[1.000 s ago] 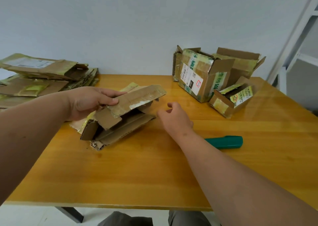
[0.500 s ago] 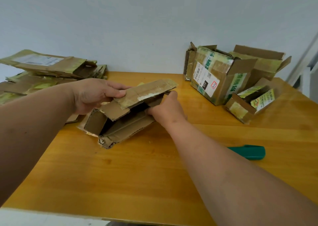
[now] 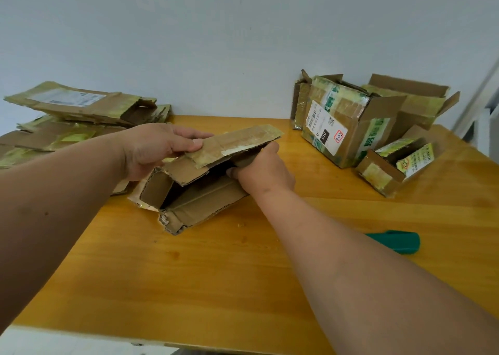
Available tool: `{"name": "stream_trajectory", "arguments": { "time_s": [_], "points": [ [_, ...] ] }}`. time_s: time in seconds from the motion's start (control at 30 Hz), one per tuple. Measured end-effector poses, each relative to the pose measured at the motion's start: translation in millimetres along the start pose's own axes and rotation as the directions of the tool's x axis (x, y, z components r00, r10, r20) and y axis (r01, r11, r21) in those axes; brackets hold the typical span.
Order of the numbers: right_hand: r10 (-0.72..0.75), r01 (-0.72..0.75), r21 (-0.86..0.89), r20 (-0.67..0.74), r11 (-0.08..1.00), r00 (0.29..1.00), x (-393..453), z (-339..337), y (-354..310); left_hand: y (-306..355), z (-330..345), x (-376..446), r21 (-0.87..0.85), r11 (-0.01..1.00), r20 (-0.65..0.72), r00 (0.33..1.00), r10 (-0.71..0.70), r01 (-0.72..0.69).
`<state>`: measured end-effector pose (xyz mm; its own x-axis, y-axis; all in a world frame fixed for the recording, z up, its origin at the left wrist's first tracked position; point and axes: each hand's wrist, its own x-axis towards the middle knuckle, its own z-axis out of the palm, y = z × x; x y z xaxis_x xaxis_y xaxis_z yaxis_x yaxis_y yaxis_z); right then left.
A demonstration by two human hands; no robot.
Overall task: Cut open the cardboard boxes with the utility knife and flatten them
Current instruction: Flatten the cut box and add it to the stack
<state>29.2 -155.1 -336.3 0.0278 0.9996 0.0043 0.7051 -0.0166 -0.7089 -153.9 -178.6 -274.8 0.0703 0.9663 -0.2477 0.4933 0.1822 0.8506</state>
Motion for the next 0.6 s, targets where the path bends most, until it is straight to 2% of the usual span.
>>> {"name": "stream_trajectory", "arguments": {
  "time_s": [0.13, 0.27, 0.3, 0.37, 0.43, 0.5, 0.53, 0.6],
  "points": [
    [-0.033, 0.034, 0.013, -0.036, 0.999, 0.999, -2.0, 0.1, -4.1, 6.0, -2.9, -3.8, 0.068, 0.996, -0.095, 0.994, 0.056, -0.050],
    [-0.128, 0.125, -0.054, -0.060, 0.991, 0.990, -6.9, 2.4, -3.6, 12.5, -7.3, -1.0, 0.176, 0.980, -0.160, 0.980, 0.121, -0.092],
    [-0.153, 0.150, -0.061, -0.060, 0.987, 0.986, -8.2, 2.9, -2.4, 12.4, -7.8, -2.0, 0.180, 0.980, -0.164, 0.979, 0.120, -0.090],
    [-0.193, 0.190, -0.044, -0.062, 0.981, 0.979, -11.2, 4.0, 0.8, 8.5, -8.7, -3.5, 0.081, 0.995, -0.156, 0.985, 0.077, -0.065],
    [-0.201, 0.203, 0.019, -0.075, 0.979, 0.977, -11.6, 3.7, 4.7, -0.4, -8.1, -2.0, -0.010, 0.999, -0.086, 0.995, 0.042, -0.043],
    [-0.190, 0.196, 0.092, -0.061, 0.976, 0.980, -11.3, 1.5, 6.0, -9.1, -7.2, 0.3, -0.004, 1.000, -0.040, 0.999, 0.024, -0.024],
    [-0.174, 0.178, 0.155, -0.041, 0.972, 0.984, -12.4, -0.1, 5.4, -11.8, -6.8, 1.4, 0.010, 1.000, -0.038, 0.999, 0.019, -0.019],
    [-0.101, 0.090, 0.395, 0.007, 0.914, 0.995, -16.5, -5.9, 3.6, -11.4, -3.0, 1.3, 0.061, 0.998, -0.038, 0.999, 0.007, -0.005]
  ]
}}
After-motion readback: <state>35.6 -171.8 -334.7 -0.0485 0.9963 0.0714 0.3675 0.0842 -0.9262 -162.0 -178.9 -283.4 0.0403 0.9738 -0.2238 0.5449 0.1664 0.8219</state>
